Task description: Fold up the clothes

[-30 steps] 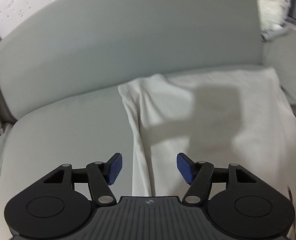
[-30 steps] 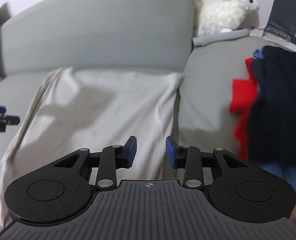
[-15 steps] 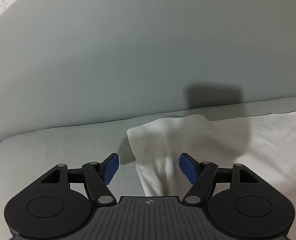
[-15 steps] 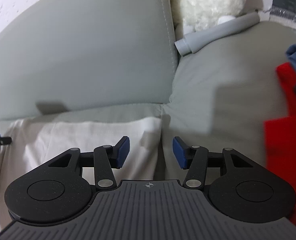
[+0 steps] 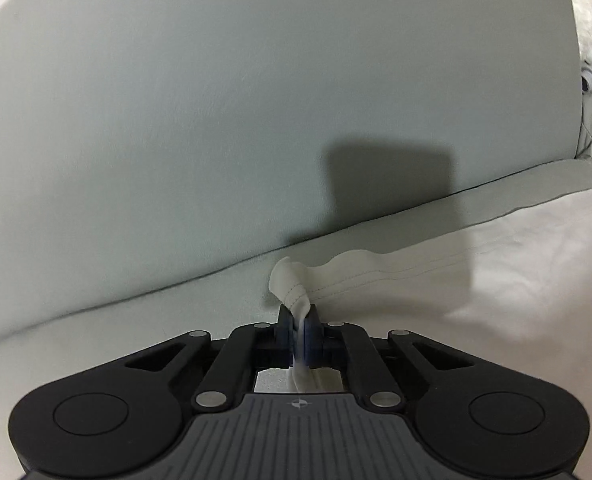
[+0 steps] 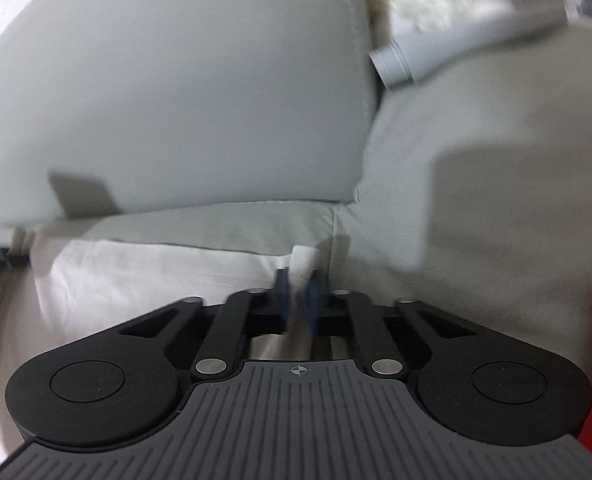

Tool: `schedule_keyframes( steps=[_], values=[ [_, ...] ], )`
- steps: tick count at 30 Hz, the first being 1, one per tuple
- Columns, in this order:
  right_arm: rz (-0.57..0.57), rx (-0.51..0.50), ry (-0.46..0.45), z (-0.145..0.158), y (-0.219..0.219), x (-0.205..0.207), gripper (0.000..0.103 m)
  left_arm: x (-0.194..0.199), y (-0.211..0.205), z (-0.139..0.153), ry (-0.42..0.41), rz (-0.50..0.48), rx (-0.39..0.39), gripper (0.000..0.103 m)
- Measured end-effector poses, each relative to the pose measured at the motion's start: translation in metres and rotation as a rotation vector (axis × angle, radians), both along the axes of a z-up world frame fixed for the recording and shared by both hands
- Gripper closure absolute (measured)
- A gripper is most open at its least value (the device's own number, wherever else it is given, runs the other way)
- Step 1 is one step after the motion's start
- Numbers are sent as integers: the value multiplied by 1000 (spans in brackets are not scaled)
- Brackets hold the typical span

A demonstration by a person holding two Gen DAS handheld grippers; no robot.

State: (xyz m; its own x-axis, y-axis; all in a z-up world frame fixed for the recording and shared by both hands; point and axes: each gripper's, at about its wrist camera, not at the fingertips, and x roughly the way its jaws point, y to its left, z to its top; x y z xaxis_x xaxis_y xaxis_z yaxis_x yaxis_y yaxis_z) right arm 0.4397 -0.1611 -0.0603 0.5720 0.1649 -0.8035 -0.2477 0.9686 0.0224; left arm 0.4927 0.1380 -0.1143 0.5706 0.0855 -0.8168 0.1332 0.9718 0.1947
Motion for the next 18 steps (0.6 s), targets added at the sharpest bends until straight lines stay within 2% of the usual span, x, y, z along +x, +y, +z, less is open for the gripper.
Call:
schedule_keyframes(
  steps=[7,9,14,16,18],
  values=[
    [102,-149,-128,52,27,-41,99,-47,-23,50,-115,-69,97,99],
    [123,-190,-166,71,35,-68,100,-67,-29,69,-147,-75,103,99],
    [147,-163,-202,118,42,-140,99,-131,-46,113,-214,-104,108,99],
    [159,-153,-216,135,42,-165,99,-171,-54,131,-237,-117,102,99],
    [182,-132,-234,155,44,-215,99,-208,-59,141,-248,-115,93,99]
  ],
)
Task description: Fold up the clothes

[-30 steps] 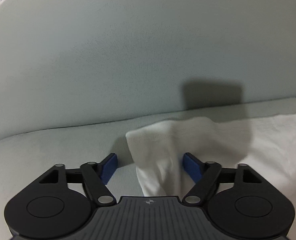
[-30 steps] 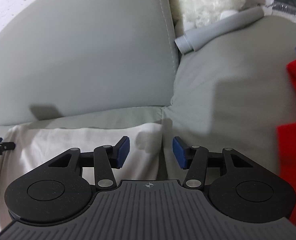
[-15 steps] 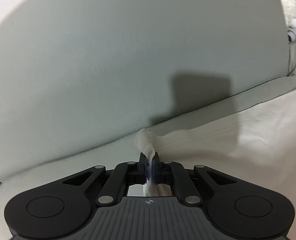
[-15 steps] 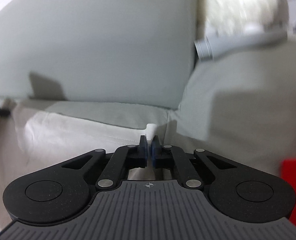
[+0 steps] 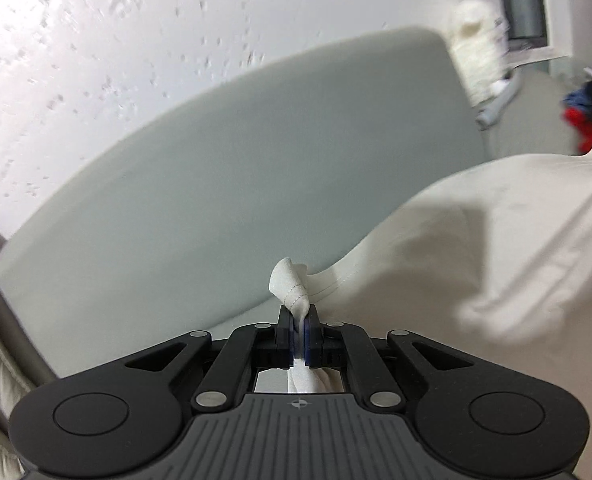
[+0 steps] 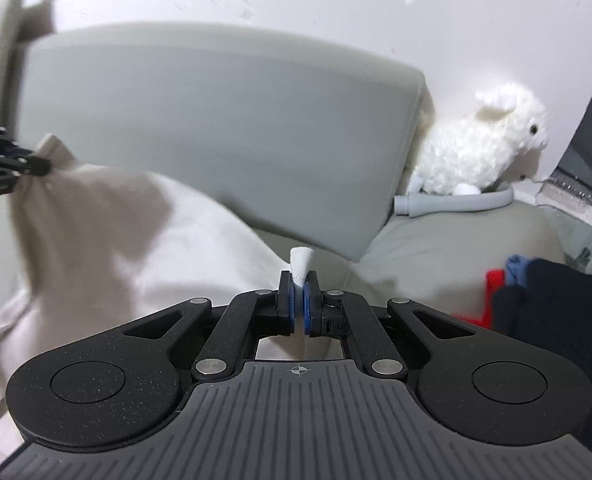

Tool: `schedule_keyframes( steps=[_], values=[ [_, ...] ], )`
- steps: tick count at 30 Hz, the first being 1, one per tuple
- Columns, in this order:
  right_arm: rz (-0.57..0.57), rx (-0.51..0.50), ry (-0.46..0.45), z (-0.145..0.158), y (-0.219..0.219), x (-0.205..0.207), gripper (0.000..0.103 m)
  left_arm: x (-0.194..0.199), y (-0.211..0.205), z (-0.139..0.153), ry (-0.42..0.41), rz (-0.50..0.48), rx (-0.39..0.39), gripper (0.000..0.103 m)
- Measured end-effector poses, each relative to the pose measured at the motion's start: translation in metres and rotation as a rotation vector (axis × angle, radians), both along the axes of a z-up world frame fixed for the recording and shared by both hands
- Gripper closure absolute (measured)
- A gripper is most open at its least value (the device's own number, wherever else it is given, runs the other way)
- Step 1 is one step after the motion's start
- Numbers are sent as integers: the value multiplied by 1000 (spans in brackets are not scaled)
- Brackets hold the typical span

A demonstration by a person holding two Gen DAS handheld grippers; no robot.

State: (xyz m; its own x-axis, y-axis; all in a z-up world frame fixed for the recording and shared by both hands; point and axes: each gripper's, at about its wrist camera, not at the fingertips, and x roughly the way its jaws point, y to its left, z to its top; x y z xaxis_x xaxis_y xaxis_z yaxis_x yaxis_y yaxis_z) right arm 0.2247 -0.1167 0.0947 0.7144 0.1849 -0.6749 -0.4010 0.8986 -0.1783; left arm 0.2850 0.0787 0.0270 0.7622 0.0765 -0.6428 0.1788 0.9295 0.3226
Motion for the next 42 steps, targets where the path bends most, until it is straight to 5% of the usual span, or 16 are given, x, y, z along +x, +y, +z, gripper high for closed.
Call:
schedule_keyframes(
  steps=[6,9,13,15,18,23,30,37,42],
  values=[
    [53,22,-13,18,5,-128,99,-108,-2,0,16,52,-11,99],
    [71,23,6,12,8,-181,99,-140,15,-25,63,89,-45,99],
    [107,-13,122,-24,9,-238,96,-163,16,-66,299,99,48,90],
    [96,-77,292,-55,14,-254,86,-184,17,-69,332,130,52,84],
    [47,-56,354,-55,12,-279,58,-208,17,-50,293,154,-33,77],
    [46,65,295,-21,11,-313,62,-264,-14,-22,204,73,-198,77],
    [71,15,313,-36,31,-319,65,-285,-60,-50,267,14,-225,73],
    [13,44,362,-59,15,-301,65,-256,-67,-66,295,-38,-224,73],
    [-33,74,355,-64,15,-267,83,-213,-74,-69,259,-51,-212,74]
  ],
)
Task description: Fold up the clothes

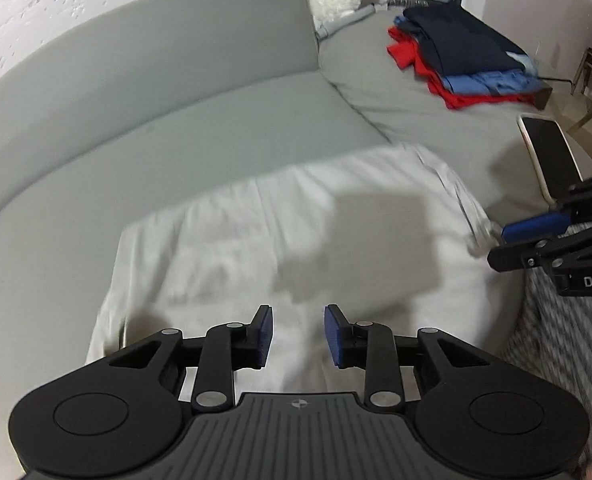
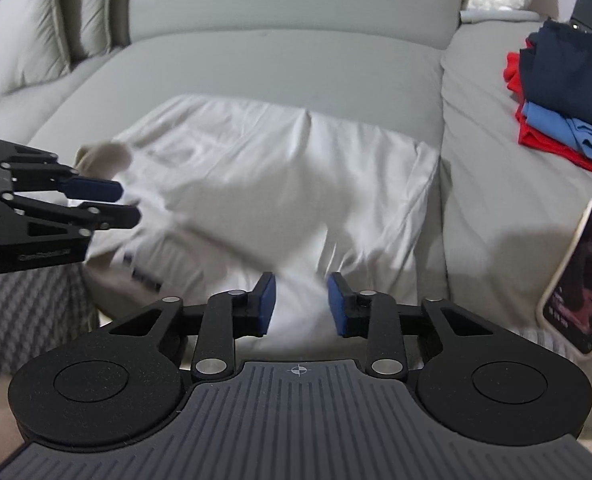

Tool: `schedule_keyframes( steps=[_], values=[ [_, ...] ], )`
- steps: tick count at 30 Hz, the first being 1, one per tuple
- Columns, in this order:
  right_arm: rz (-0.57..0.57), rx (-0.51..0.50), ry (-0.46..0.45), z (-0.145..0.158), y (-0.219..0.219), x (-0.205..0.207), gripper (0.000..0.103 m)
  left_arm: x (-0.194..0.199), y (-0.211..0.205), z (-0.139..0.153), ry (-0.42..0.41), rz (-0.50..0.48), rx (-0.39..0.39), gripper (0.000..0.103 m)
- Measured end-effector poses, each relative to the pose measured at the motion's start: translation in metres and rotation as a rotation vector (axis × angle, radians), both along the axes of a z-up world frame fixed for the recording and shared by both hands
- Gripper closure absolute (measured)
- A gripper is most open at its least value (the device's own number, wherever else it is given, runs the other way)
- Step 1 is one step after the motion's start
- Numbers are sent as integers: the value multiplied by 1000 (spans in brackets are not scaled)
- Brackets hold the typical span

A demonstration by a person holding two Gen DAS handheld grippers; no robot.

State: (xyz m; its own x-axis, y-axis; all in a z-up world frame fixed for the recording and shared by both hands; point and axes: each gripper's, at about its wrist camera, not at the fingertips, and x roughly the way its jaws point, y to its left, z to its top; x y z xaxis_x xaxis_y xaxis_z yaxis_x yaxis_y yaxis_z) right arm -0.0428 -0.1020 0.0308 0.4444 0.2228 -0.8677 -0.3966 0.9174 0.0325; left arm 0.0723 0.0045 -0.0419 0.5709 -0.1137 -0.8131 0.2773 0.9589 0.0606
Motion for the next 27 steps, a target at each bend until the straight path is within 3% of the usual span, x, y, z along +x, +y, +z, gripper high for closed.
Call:
schedule_keyframes(
  steps=[8,13,15,20,23,27],
  values=[
    [-89,-64,60,-23,5,59,86,61,-10,-27,49,-23,90,73],
    [-189,1,149,-44,-2,75,80,70,-10,-47,132,-30,120,74],
    [-203,30,199,-54,-6,76,80,66,-8,-53,188,-35,104,79],
    [-156,15,252,-57,-1,64,79,49,-6,-51,245,-85,105,88],
    [-92,18,293,-48,4,43,79,35,-1,-45,328,-119,88,91],
    [18,7,369,-39,11,2,71,0,9,-36,500,-163,41,90]
  ],
)
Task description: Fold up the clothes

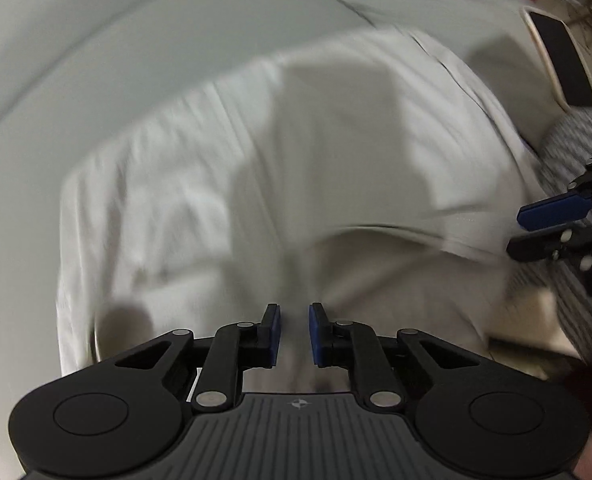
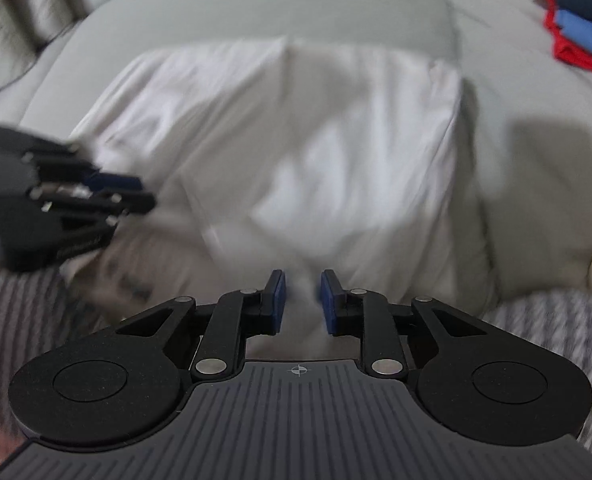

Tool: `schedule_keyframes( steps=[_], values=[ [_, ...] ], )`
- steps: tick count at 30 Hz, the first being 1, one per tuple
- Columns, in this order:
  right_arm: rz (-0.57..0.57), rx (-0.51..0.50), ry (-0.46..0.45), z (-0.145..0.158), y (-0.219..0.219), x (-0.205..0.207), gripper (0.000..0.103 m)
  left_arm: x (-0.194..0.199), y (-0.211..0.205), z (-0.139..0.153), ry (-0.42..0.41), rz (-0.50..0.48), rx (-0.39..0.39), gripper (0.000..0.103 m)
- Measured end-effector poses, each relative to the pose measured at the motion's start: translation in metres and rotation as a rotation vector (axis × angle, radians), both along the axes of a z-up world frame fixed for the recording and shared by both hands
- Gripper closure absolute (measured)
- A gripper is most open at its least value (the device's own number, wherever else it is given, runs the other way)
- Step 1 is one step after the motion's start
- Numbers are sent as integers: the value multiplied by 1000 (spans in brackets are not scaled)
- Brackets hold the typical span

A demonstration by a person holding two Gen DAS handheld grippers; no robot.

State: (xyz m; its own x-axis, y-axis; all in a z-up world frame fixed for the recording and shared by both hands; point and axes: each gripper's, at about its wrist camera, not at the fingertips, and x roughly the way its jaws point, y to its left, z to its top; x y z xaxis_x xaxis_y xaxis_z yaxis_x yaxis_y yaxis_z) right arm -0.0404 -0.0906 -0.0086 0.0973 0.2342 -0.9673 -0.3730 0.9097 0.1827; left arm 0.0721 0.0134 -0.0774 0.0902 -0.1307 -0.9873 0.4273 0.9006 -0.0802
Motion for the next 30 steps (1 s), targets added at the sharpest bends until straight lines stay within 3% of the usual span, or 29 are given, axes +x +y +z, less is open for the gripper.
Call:
schedule_keyframes(
  steps=[2,4,6,10,12,17,22,25,28,30],
  values=[
    [57,-13,51,1,2,-19,70,-23,3,5,26,-33,-15,88],
    [74,-33,27,9,2,-33,70,-49,10,15,-27,-22,-6,84],
    [57,-41,-44,21,-1,-38,70,-60,22,22,-78,45,-25,74],
    [5,16,-188,41,-3,-32,71,-68,56,34,-239,272,-64,71],
    [11,35,-218,45,2,-26,70,-69,69,40,-307,355,-66,68],
    [63,49,-241,42,20,-20,64,-69,95,43,-394,395,-22,55],
    [86,72,-218,31,33,-15,64,-53,110,35,-389,393,-33,55],
    [91,71,-210,22,37,-11,62,-38,110,32,-397,350,20,58],
    [111,50,-221,13,39,-2,62,-28,110,29,-401,299,64,65],
    [113,37,-216,8,42,7,61,-25,113,26,-407,272,60,80]
  ],
)
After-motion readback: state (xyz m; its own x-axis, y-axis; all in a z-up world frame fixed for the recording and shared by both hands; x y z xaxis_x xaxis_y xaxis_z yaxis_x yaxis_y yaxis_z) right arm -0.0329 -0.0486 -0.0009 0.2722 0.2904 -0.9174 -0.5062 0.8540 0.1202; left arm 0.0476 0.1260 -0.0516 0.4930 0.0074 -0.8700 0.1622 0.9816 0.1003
